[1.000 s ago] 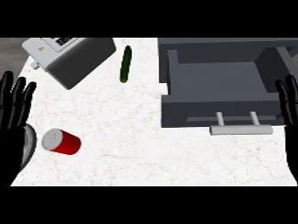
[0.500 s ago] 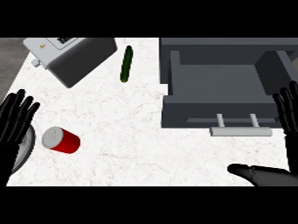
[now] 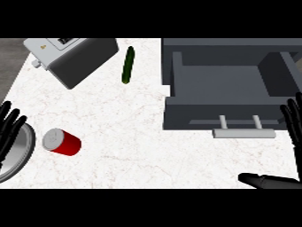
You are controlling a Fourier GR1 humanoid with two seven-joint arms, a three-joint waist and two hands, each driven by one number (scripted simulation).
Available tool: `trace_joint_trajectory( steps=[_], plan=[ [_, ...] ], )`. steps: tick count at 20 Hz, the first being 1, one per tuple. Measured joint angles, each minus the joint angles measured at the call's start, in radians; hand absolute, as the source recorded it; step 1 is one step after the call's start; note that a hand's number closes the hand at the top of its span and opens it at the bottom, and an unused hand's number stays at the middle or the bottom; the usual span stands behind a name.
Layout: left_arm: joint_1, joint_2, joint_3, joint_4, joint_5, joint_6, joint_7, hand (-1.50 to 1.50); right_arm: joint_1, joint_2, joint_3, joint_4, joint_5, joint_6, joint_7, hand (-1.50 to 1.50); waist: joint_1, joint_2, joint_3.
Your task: Pick up the can, place it into the drawer and close the drawer
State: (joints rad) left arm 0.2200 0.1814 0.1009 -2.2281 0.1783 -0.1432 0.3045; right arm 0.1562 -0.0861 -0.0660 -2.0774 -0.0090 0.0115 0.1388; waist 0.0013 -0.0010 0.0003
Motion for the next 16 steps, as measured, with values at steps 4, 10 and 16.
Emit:
trace_joint_trajectory(
  steps=[4,10,16],
  plan=[
    [-0.009,-0.017,0.023,0.007,0.017,0.005,0.032,-1.5,0.04,0.001,-0.009,-0.024,-0.015,0.024,-0.002,-1.5,-0.002,0.0,0.0],
    [-0.048,-0.026,0.053,0.048,0.002,0.009,0.06,-1.5,0.069,0.001,-0.043,-0.017,-0.036,0.059,-0.034,-1.5,-0.003,0.0,0.0],
    [-0.044,-0.042,0.079,0.141,-0.011,-0.034,-0.021,-1.5,0.116,0.011,-0.066,-0.032,-0.04,0.09,-0.064,-1.5,-0.003,0.0,0.0]
  ],
)
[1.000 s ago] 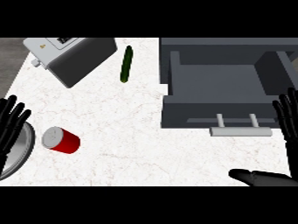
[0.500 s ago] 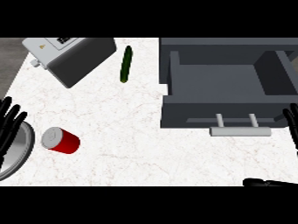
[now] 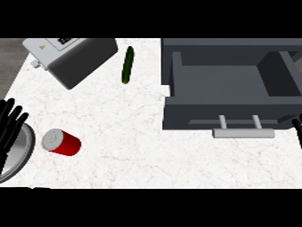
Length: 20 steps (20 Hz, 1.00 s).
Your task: Pick up the can, place it into the drawer and close the drawer
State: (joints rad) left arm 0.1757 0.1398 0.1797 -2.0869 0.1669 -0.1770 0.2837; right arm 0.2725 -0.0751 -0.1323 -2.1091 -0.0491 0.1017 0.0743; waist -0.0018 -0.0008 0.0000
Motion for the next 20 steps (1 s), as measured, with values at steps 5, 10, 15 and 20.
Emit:
trace_joint_trajectory(
  steps=[5,10,15,20],
  plan=[
    [-0.015,-0.027,-0.008,0.096,-0.053,-0.008,-0.077,-1.5,-0.006,-0.012,-0.045,0.022,-0.032,0.032,-0.011,-1.5,-0.001,0.0,0.0],
    [-0.048,-0.039,-0.003,0.179,-0.085,-0.001,-0.129,-1.5,-0.007,-0.001,-0.058,0.04,-0.02,0.047,-0.034,-1.5,0.0,0.0,0.0],
    [-0.053,-0.054,0.001,0.285,-0.124,0.004,-0.22,-1.5,-0.007,0.018,-0.047,0.066,0.01,0.053,-0.063,-1.5,0.0,0.0,0.0],
    [-0.023,-0.038,0.035,0.375,-0.13,-0.025,-0.328,-1.5,-0.02,0.025,-0.048,0.068,0.014,0.054,-0.05,-1.5,0.001,0.0,0.0]
  ],
)
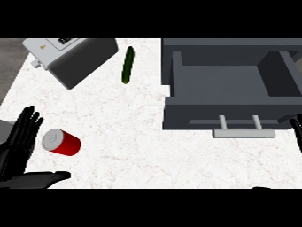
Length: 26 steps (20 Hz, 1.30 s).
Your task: Pick up the can, place it into the drawer and close the drawer
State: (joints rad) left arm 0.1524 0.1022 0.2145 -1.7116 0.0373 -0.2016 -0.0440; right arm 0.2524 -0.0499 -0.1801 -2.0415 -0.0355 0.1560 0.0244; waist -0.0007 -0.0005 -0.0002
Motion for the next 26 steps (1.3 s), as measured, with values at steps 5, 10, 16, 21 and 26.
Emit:
trace_joint_trajectory(
  steps=[5,10,16,21,26],
  plan=[
    [-0.021,0.011,0.025,0.083,-0.009,0.001,-0.046,-1.5,0.004,-0.005,-0.021,-0.024,-0.016,0.016,0.02,-1.5,-0.001,0.0,0.0],
    [-0.027,0.026,0.045,0.171,-0.022,-0.009,-0.115,-1.5,-0.015,0.017,-0.005,0.001,0.019,0.002,0.003,-1.5,0.0,0.0,0.0],
    [-0.017,0.048,0.068,0.291,-0.035,-0.038,-0.23,-1.5,-0.016,0.017,-0.015,-0.019,0.009,0.01,0.019,-1.5,-0.001,0.0,0.0],
    [-0.067,0.067,0.082,0.453,-0.056,-0.041,-0.323,-1.5,-0.003,0.021,-0.021,-0.025,0.006,0.02,0.01,-1.5,-0.002,0.0,0.0],
    [-0.09,0.079,0.084,0.535,-0.061,-0.04,-0.368,-1.5,-0.03,0.016,-0.035,-0.01,0.004,0.022,0.013,-1.5,-0.001,0.0,0.0]
  ],
)
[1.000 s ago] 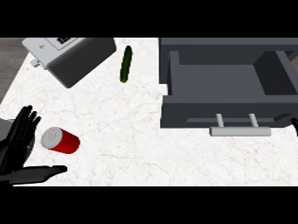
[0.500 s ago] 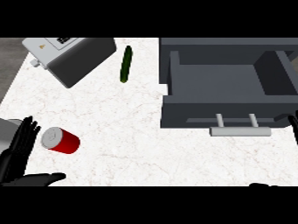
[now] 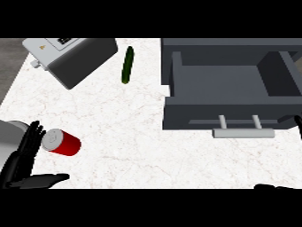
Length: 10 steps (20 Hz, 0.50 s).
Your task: Pick up the can, place it into the drawer and close the drawer
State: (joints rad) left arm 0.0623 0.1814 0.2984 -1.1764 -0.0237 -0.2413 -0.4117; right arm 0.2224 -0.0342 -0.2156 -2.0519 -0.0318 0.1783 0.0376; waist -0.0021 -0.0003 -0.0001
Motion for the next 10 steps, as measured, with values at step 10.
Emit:
trace_joint_trajectory(
  steps=[10],
  plan=[
    [-0.082,0.032,0.018,0.171,0.013,0.008,-0.057,-1.5,0.019,0.005,-0.01,-0.039,-0.013,0.013,0.021,-1.5,-0.001,0.0,0.0]
  ],
)
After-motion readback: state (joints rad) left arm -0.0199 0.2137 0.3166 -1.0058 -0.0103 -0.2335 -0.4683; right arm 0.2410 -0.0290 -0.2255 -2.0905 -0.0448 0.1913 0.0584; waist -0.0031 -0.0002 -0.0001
